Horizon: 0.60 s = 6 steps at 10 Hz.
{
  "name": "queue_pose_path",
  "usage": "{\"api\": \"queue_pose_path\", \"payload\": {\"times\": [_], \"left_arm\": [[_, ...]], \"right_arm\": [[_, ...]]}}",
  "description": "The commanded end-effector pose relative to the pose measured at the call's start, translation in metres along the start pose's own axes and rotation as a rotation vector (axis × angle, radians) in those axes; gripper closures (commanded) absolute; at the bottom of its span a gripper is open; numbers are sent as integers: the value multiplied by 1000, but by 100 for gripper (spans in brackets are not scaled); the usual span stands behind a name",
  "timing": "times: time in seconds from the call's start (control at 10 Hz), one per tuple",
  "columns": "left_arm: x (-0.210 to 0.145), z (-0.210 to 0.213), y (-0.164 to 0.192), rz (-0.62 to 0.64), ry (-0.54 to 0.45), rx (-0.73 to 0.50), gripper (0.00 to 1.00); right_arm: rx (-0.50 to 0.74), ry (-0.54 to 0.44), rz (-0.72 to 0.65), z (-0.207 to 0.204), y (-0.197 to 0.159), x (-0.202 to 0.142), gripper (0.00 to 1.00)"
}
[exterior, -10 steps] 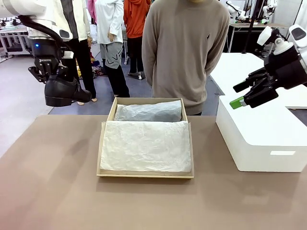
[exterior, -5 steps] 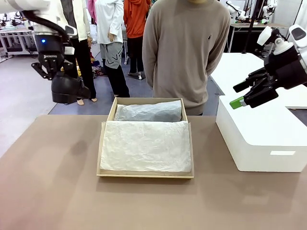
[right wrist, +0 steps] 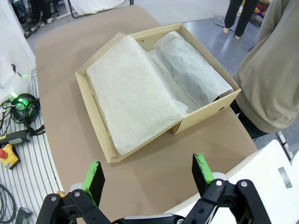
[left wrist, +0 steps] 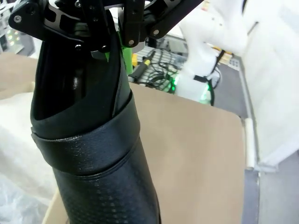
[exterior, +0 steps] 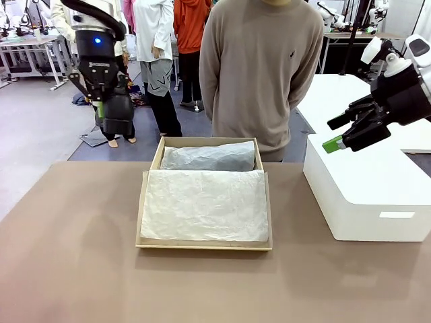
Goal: Pack the shoes into the box.
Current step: Place the other shoe of the Shoes into the Shoes Box.
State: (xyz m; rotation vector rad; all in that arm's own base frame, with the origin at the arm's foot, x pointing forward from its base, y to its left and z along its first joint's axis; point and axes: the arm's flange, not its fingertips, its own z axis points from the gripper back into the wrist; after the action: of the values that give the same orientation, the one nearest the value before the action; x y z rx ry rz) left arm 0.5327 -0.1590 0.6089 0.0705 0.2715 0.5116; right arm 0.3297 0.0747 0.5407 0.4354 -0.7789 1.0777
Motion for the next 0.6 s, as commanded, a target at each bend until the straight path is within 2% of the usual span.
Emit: {"api": "queue_pose_path", "payload": {"times": [0.0, 0.2, 0.3, 0.4, 0.5], "left_arm": [[-15, 9, -21, 139, -8, -38, 100], [-30, 6, -35, 220, -62, -46, 100], [-31, 6, -34, 209, -79, -26, 100], [-24, 4, -32, 158, -36, -42, 100], [-24, 4, -32, 158, -36, -42, 100]], "right_arm": [[16, -28, 21, -1, -4, 1, 0], [16, -28, 21, -1, -4, 1, 0], [16, -28, 21, -1, -4, 1, 0], [16, -28, 21, -1, -4, 1, 0], [16, -28, 21, -1, -4, 1, 0]]}}
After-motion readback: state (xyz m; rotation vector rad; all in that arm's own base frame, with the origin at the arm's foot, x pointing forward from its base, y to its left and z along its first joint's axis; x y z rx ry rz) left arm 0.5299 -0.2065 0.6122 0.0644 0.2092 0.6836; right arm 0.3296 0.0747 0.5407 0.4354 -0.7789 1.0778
